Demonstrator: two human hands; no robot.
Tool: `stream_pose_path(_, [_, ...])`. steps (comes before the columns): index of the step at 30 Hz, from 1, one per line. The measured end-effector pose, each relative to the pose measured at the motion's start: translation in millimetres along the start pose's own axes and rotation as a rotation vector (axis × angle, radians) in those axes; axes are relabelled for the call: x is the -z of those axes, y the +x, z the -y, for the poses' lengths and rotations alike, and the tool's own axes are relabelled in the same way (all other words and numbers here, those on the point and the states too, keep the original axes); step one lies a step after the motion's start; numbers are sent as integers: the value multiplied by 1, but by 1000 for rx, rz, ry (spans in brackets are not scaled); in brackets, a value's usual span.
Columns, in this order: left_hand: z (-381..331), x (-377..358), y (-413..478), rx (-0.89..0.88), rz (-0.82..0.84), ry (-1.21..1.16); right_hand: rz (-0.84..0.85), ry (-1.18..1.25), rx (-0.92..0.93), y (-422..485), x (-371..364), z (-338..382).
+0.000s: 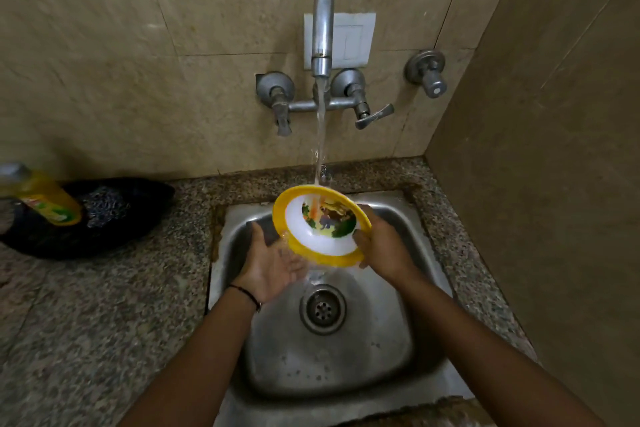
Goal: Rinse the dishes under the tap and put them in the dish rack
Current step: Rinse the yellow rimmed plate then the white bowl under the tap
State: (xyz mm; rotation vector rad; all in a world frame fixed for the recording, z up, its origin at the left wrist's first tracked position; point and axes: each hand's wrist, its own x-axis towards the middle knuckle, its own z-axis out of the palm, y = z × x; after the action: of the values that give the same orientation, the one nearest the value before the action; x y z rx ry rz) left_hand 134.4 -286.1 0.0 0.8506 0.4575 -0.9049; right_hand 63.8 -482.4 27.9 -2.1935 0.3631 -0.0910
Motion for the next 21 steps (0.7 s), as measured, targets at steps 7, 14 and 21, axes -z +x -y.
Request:
stream_pose_path(7, [-30,-33,-6,-150,117,80,106,-211,447,-6,19,-33])
stream_pose_path(14, [-37,-40,-1,-259,183,190,-52,-75,193,26,52,0])
stream_pose_path(21, [-37,-49,4,-372,133,254,-373,545,-125,113,60,95])
